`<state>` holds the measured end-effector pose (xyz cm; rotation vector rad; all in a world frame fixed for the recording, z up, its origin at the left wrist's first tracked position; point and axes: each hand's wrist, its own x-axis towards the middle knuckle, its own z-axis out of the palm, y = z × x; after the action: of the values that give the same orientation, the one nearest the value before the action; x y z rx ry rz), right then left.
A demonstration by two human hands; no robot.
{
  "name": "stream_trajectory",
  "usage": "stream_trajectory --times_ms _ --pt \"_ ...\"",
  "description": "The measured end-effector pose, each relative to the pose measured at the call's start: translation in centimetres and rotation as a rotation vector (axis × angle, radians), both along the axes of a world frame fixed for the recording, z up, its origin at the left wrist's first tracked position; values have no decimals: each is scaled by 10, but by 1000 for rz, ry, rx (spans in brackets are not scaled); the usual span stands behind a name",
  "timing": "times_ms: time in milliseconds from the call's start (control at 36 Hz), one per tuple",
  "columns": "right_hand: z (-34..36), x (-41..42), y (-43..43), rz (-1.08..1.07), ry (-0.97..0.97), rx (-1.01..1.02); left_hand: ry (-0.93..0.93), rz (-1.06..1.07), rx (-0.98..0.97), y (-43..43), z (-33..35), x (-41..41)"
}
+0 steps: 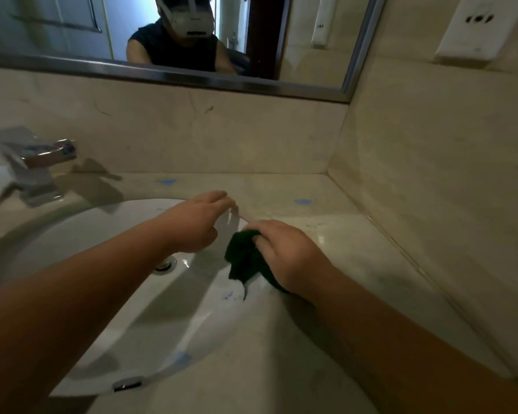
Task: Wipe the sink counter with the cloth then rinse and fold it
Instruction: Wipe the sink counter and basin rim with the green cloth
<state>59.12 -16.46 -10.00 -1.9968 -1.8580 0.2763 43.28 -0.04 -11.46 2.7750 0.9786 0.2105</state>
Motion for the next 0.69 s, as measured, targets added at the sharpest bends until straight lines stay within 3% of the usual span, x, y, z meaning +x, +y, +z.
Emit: stream_trajectory --times_ms 139,222,278,333,556,694 --pt "37 50 -9 -133 -32 208 138 18 104 24 -7 -29" --pt "24 82 -3 -166 -106 74 224 24 137 37 -17 -35" --pt "-1 90 2 -171 -170 -98 280 39 61 40 -23 -37" --pt "-20 89 8 -195 -237 -130 330 29 -2 38 -28 -37" --pt "-26 31 45 40 -304 -50 -8 -134 156 28 -19 -20" --pt "-16 6 56 210 -234 -10 135 -140 217 50 -20 -11"
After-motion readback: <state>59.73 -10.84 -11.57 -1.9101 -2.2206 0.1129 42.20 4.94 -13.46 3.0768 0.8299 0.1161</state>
